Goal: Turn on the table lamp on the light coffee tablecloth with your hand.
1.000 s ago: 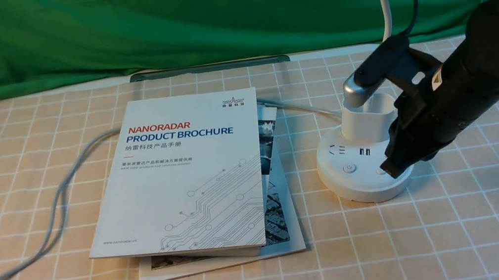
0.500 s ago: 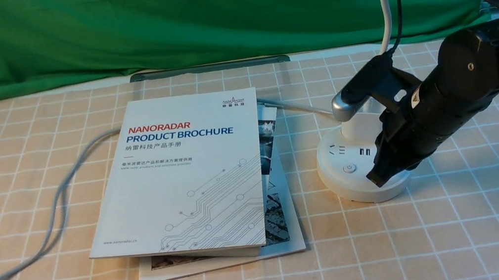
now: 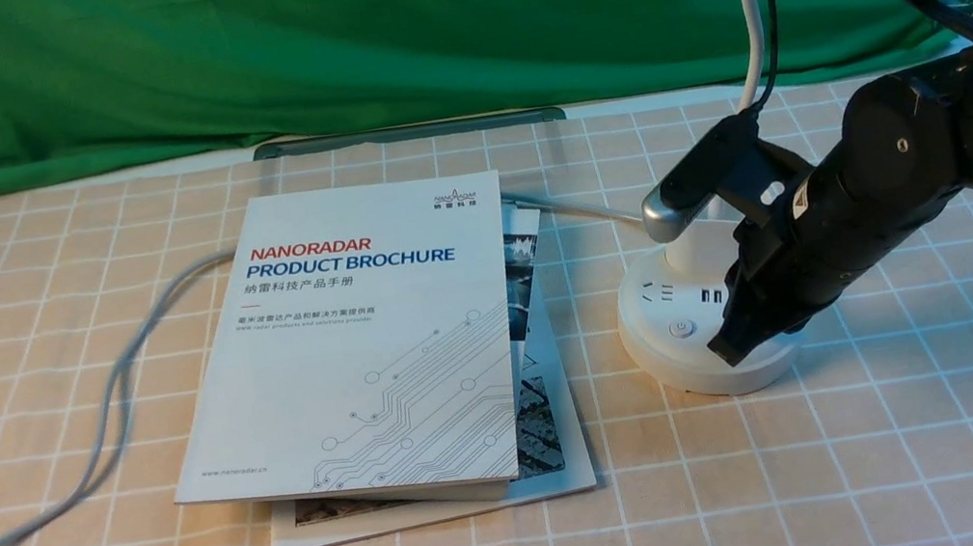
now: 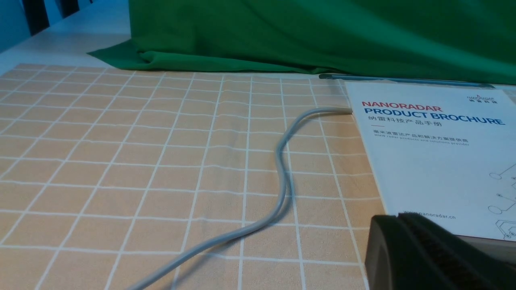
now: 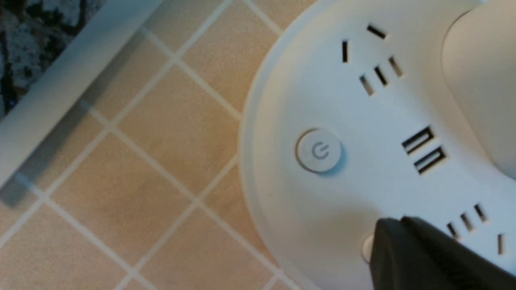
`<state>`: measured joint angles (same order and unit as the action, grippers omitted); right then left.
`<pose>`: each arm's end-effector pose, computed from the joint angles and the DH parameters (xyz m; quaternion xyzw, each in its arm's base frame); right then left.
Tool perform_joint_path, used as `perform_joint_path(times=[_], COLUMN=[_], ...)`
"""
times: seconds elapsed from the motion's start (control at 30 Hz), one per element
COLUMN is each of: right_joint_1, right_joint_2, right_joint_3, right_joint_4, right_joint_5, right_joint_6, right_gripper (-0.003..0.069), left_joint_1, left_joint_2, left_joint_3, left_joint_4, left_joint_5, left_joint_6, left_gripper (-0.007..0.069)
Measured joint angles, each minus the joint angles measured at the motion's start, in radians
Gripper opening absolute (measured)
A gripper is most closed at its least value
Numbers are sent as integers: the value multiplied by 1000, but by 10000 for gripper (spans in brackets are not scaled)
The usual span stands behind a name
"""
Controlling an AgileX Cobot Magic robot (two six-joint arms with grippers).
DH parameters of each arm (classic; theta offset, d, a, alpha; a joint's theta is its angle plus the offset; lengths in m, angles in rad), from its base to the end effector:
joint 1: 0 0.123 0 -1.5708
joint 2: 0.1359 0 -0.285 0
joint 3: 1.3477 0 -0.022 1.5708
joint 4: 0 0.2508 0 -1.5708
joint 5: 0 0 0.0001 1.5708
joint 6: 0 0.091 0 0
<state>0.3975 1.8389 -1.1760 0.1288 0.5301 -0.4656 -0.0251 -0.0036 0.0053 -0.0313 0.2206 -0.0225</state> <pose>0.3438 0.1507 0.1859 -0.3639 0.9015 0.0366 0.2313 0.0556 -0.0020 0.1916 -0.0083 0.7531 -0.0283 0.6572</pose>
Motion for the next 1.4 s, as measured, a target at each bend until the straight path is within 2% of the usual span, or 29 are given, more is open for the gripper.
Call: perform_joint_path(times=[0.83,1.13,1.4], right_joint_1=[0,-15,-20], right_joint_2=[5,-280,-678], right_joint_3=[-8,12,236], right_joint_4=[-4,-34,-37], right_joint_5=[22,129,121], right_joint_6=[23,104,174], right_gripper=[30,30,30], left_joint_1=[0,0,0], left_joint_2=[0,0,0], left_joint_3=[0,0,0], left_joint_4=[0,0,0], left_joint_5=[0,0,0], left_joint_6=[0,0,0], left_gripper=[21,21,21])
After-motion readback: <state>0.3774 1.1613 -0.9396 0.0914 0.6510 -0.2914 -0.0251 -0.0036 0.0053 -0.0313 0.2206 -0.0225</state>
